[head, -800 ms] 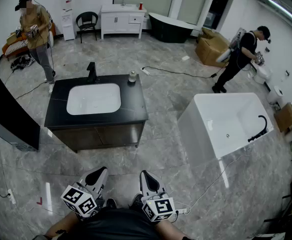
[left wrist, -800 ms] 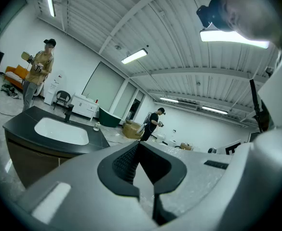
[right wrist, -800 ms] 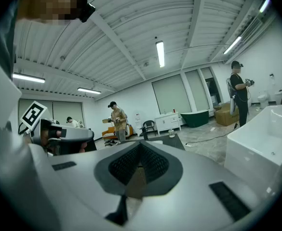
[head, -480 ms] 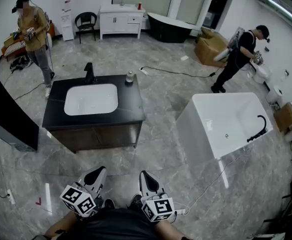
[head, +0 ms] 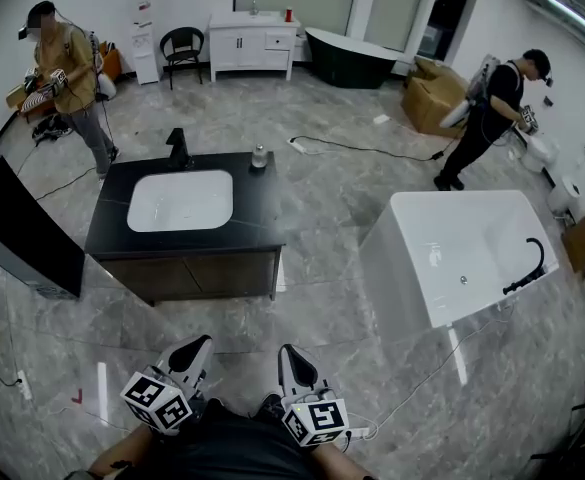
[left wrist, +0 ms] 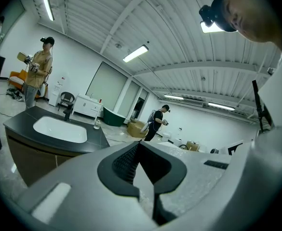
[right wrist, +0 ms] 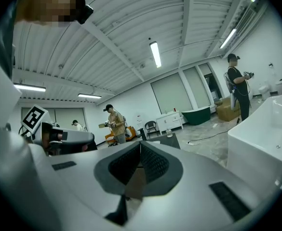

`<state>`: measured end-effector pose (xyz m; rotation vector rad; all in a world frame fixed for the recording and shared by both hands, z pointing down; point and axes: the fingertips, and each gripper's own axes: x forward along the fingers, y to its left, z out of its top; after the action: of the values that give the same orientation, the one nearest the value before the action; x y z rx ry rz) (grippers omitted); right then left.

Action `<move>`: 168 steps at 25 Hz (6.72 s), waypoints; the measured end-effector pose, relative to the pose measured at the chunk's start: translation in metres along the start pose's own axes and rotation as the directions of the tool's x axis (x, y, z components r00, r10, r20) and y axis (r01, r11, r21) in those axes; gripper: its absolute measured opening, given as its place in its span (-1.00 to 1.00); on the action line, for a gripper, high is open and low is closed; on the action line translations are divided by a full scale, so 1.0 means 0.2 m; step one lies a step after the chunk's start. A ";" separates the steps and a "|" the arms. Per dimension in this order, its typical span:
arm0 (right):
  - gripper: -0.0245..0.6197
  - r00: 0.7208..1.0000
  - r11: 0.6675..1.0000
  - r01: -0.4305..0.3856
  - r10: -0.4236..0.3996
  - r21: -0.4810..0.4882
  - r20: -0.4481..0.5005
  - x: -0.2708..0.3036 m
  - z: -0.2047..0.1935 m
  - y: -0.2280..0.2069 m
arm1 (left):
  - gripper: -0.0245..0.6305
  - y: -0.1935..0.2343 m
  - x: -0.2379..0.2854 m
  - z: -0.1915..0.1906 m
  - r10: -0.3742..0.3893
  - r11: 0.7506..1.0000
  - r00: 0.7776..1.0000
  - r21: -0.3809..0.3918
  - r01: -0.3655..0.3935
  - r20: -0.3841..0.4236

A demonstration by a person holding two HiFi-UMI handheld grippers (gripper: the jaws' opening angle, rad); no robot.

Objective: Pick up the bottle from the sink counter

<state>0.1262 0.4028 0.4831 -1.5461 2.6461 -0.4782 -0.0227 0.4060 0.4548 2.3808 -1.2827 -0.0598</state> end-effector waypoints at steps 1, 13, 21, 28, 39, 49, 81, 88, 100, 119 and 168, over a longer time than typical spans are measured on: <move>-0.90 1.000 1.000 -0.009 0.009 0.005 -0.007 -0.01 -0.01 -0.02 | -0.93 -0.01 0.01 -0.02 0.011 1.000 1.000 -0.003 -0.011 -0.004; -0.90 0.998 0.999 -0.027 0.030 0.042 -0.061 0.09 -0.03 -0.25 | -0.93 -0.04 0.22 -0.08 0.063 0.998 0.997 -0.028 -0.064 -0.041; -0.90 0.997 0.999 0.037 -0.035 0.025 -0.062 0.35 0.04 -0.41 | -0.93 0.16 0.51 0.02 0.006 0.999 0.999 -0.043 -0.008 -0.043; -0.90 0.993 0.996 0.090 -0.090 0.002 -0.074 0.72 0.12 -0.46 | -0.93 0.47 0.78 0.22 -0.050 0.997 0.998 -0.059 0.048 -0.037; -0.90 0.982 0.986 0.164 -0.162 0.017 -0.096 1.26 0.18 -0.44 | -0.93 0.97 1.05 0.48 -0.110 0.991 0.993 -0.075 0.106 -0.050; -0.90 0.971 0.976 0.212 -0.205 0.045 -0.126 1.51 0.18 -0.63 | -0.93 1.16 1.36 0.50 -0.126 0.989 0.988 -0.094 0.118 -0.091; -0.90 0.976 0.988 0.088 -0.060 0.124 -0.212 2.34 0.33 -1.60 | -0.92 1.75 2.57 0.73 0.149 0.975 0.988 0.173 -0.139 -0.047; -0.90 0.963 0.976 0.171 -0.136 0.138 -0.233 2.39 0.29 -1.68 | -0.53 2.03 2.91 0.60 0.136 0.961 0.985 0.255 -0.106 -0.106; -0.90 0.930 0.949 0.277 -0.225 0.152 -0.292 2.40 0.15 -1.76 | 0.11 2.34 3.42 0.23 0.124 0.946 0.958 0.323 -0.036 -0.257; -0.90 0.928 0.947 0.276 -0.217 0.166 -0.303 2.39 0.10 -1.69 | 0.09 2.41 3.58 0.09 0.163 0.940 0.938 0.336 -0.054 -0.305; -0.90 0.975 0.988 0.139 -0.124 0.069 -0.186 2.33 0.48 -1.22 | 0.09 1.35 2.11 0.78 -0.132 0.951 0.961 0.243 0.193 -0.244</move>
<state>0.1163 -0.1303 0.5159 -1.7383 2.6221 -0.7599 -0.0317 -0.1174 0.4877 2.6247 -1.0393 0.3452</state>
